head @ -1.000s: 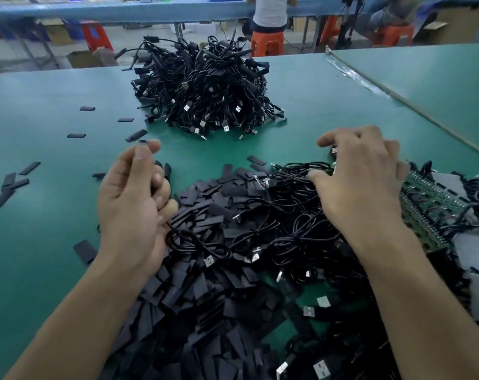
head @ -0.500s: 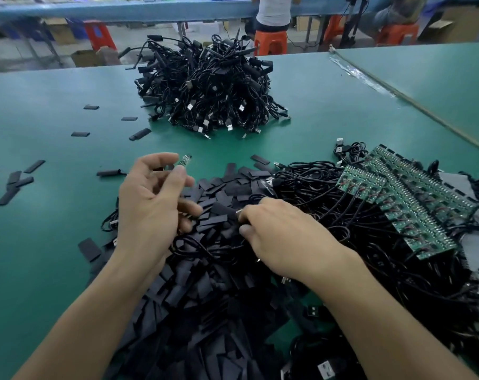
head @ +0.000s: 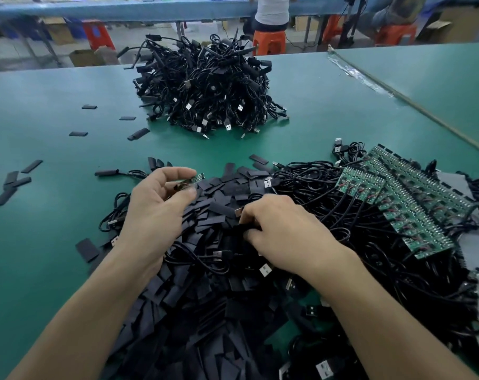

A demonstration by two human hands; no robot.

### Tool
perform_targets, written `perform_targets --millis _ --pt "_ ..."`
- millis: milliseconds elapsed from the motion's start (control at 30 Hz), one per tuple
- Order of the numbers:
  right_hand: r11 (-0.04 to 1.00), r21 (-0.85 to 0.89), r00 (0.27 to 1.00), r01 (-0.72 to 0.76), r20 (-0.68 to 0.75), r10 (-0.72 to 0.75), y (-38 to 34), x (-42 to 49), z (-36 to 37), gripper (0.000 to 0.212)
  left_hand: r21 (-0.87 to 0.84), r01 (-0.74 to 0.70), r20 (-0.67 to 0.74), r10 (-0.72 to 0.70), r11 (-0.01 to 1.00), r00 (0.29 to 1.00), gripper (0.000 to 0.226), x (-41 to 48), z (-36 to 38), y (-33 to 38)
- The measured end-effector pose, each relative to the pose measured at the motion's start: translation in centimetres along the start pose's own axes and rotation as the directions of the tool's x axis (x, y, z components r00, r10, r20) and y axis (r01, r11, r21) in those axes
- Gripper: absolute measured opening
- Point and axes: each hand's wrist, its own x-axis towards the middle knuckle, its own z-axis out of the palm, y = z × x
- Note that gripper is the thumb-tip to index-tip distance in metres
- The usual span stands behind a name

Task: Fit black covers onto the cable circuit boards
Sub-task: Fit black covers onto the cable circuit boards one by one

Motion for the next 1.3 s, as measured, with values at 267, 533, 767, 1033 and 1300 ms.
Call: perform_targets --millis 267,533,767,1033,1300 --pt "0.984 0.179 0.992 0.002 -0.128 0.022 0.5 0.4 -0.3 0.026 -0.019 -0.034 0.106 0.035 0.999 0.994 0.017 -0.5 0.3 0.0" --pt "0.959 0.279 0.992 0.046 -0.128 -0.01 0.7 0.3 -0.8 0.011 0.019 -0.085 0.19 0.08 0.996 0.978 0.03 -0.9 0.4 -0.1" --pt "0.99 0.133 0.998 0.041 0.044 -0.048 0.5 0.2 -1.3 0.024 0.075 -0.09 0.218 0.072 0.993 0.973 0.025 -1.0 0.5 -0.2" --pt "0.999 0.033 0.992 -0.023 0.122 0.018 0.1 -0.2 -1.2 0.031 0.051 -0.069 0.145 0.061 0.996 0.988 0.021 -0.8 0.5 -0.3" --pt "0.97 0.237 0.998 0.055 0.027 -0.063 0.6 0.2 -1.7 0.012 -0.096 -0.046 0.049 0.051 0.994 0.998 0.033 0.0 0.1 0.0"
